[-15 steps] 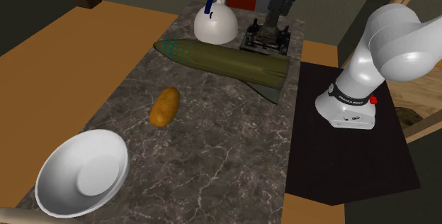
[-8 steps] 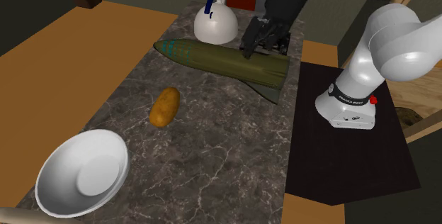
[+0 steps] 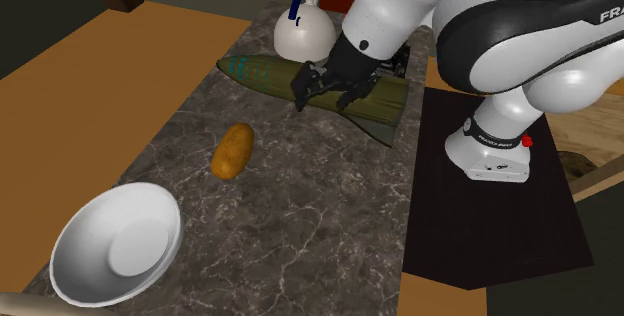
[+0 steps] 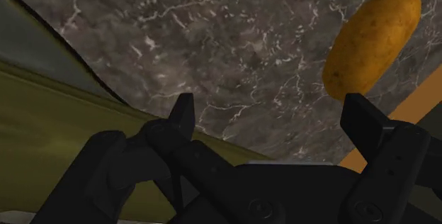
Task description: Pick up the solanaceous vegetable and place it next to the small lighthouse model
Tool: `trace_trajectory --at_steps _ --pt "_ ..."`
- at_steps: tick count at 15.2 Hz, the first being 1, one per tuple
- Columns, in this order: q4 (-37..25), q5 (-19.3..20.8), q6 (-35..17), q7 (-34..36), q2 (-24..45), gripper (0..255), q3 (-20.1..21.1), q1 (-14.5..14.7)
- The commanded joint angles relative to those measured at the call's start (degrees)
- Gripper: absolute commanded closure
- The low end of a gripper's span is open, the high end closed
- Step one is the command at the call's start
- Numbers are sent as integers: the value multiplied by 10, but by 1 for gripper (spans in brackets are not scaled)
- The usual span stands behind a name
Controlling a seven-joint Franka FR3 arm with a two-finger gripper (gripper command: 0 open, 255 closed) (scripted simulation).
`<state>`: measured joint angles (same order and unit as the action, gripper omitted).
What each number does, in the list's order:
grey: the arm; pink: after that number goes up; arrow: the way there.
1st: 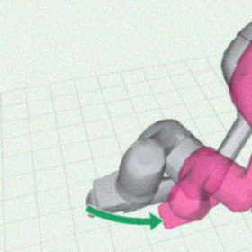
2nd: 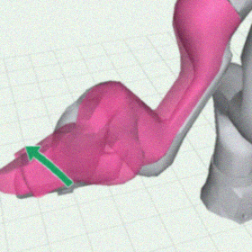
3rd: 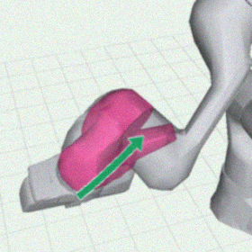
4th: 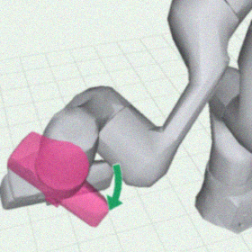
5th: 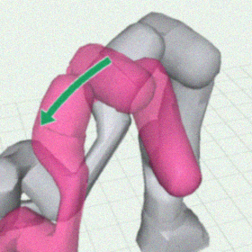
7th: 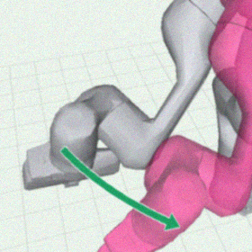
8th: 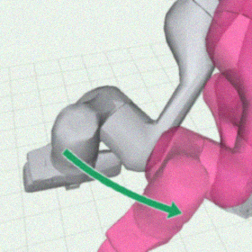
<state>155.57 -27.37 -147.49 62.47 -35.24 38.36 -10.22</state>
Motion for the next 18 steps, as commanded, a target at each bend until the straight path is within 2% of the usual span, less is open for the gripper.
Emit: trace_trajectory --at_steps 1,3,5,8,10,11,12,18 --pt "-16 7 -58 80 43 0 67 -45" --pt "-40 34 -104 161 83 0 145 -116" --pt "-69 74 -141 251 114 0 241 -213" --pt "-120 130 -176 380 132 0 421 -404" --pt "-160 136 -187 443 115 0 541 -533" --pt "-181 129 -189 466 100 0 591 -587" --pt "-193 119 -189 475 88 0 615 -613" --pt "-216 102 -221 460 77 0 724 -730"
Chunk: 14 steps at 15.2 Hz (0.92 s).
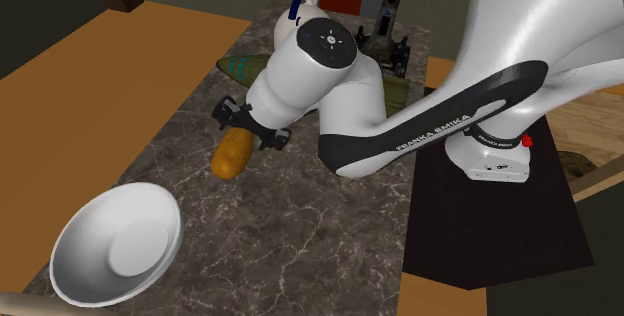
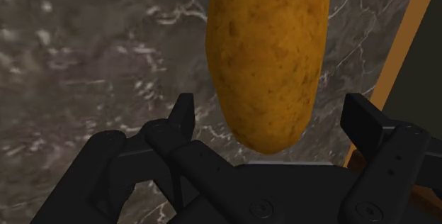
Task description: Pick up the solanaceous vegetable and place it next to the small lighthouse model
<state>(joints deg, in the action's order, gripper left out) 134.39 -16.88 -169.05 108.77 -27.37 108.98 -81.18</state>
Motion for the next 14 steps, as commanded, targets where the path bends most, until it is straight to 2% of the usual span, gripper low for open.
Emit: trace_trajectory --at_steps 1,2,9,10,14 --pt "-8 -6 -11 -5 -5 0 35 -38" --pt "-10 -8 -13 -7 -7 0 45 -49" --pt "-10 -8 -13 -7 -7 0 45 -49" --pt "-10 -8 -13 -7 -7 255 45 -49" --pt "-10 -8 -13 -7 -7 255 45 -48"
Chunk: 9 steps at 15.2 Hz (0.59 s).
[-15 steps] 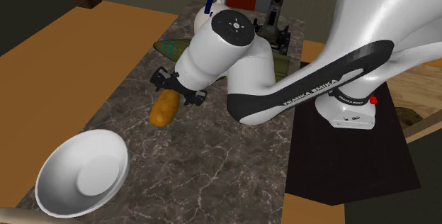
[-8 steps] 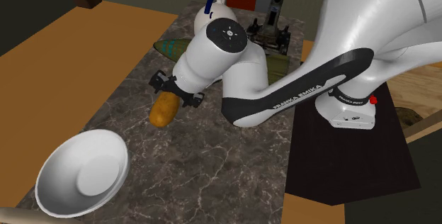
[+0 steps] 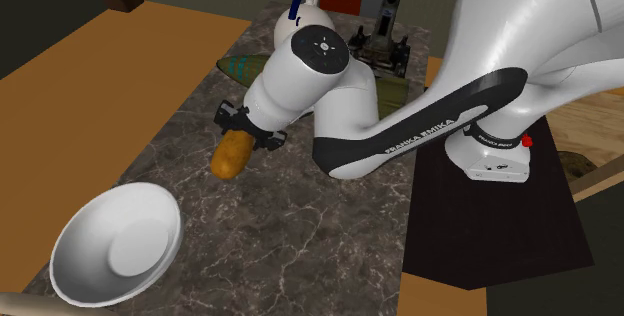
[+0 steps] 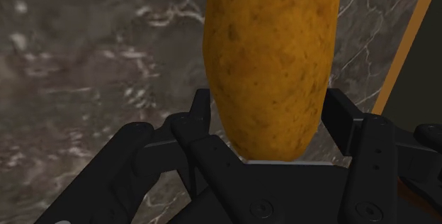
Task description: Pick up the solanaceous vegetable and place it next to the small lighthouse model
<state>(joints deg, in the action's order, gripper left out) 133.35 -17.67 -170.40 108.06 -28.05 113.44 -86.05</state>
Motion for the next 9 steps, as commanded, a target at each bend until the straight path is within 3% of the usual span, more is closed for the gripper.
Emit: trace_trajectory --at_steps 1,5,9 --pt "0 0 0 0 0 255 1 0" --pt "0 0 0 0 0 255 1 0" --pt "-3 13 27 3 11 255 -52 45"
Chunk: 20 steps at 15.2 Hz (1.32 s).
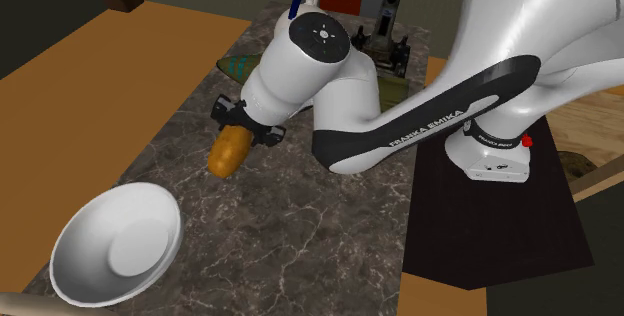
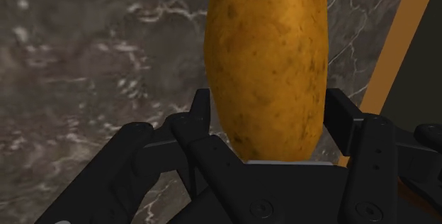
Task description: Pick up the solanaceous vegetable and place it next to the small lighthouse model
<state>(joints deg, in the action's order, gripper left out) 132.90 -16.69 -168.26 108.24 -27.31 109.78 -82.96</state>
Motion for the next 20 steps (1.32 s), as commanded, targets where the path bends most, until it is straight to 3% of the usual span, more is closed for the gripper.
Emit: trace_trajectory --at_steps 1,20 --pt "1 7 13 2 6 255 -28 25" --pt "-45 41 148 -6 22 255 -256 218"
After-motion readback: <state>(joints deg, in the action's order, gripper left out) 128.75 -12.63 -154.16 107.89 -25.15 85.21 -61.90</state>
